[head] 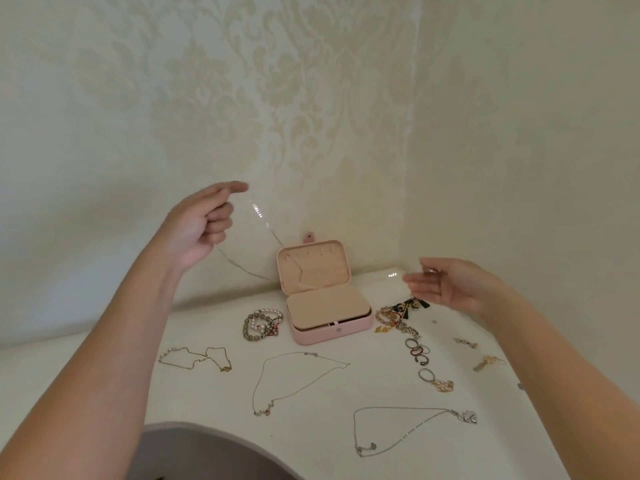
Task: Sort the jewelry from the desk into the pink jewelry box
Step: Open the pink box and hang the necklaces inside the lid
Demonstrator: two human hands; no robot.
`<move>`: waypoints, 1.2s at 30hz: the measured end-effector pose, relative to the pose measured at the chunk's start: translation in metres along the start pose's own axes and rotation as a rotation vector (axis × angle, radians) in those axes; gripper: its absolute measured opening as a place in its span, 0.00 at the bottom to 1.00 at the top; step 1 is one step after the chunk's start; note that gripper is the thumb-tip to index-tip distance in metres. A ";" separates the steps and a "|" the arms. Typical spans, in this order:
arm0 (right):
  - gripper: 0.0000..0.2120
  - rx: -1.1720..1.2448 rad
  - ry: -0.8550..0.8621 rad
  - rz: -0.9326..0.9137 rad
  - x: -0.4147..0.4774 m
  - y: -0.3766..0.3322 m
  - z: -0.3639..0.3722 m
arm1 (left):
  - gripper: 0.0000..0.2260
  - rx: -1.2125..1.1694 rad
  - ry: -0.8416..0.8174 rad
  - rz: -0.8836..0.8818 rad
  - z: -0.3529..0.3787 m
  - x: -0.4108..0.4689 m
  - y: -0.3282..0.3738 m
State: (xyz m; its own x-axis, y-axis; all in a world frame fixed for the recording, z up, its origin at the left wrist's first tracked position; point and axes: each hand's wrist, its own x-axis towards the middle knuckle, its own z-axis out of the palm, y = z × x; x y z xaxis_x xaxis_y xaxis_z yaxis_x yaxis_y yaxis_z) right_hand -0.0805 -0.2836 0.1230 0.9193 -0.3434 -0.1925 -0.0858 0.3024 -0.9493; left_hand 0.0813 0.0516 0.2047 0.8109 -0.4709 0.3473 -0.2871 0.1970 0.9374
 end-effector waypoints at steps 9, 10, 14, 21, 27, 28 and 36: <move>0.05 -0.865 0.215 -0.059 0.015 0.036 -0.018 | 0.10 0.198 -0.231 0.146 0.084 0.016 0.089; 0.05 -0.916 0.199 -0.039 0.015 0.037 -0.019 | 0.10 0.188 -0.230 0.158 0.088 0.018 0.095; 0.06 -1.066 0.096 -0.039 0.009 0.034 -0.015 | 0.10 0.178 -0.247 0.159 0.102 0.026 0.113; 0.20 -0.485 -0.236 -0.354 -0.026 -0.023 0.044 | 0.10 0.222 -0.348 0.133 0.127 0.030 0.124; 0.10 -0.205 -0.500 -0.447 -0.050 -0.068 0.094 | 0.10 0.177 -0.295 0.112 0.118 0.028 0.136; 0.10 -0.204 -0.501 -0.446 -0.050 -0.067 0.093 | 0.10 0.144 -0.274 0.101 0.112 0.027 0.139; 0.10 -0.364 -0.587 -0.126 -0.029 -0.006 0.062 | 0.12 -0.081 -0.213 0.036 0.070 0.018 0.150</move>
State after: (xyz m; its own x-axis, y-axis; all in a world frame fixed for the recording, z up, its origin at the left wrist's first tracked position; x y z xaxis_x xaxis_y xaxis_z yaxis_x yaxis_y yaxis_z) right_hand -0.0831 -0.2199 0.1496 0.9773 0.2116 -0.0072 0.0057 -0.0603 -0.9982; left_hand 0.0171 0.0127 0.3536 0.6728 -0.6314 0.3857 -0.2648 0.2813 0.9224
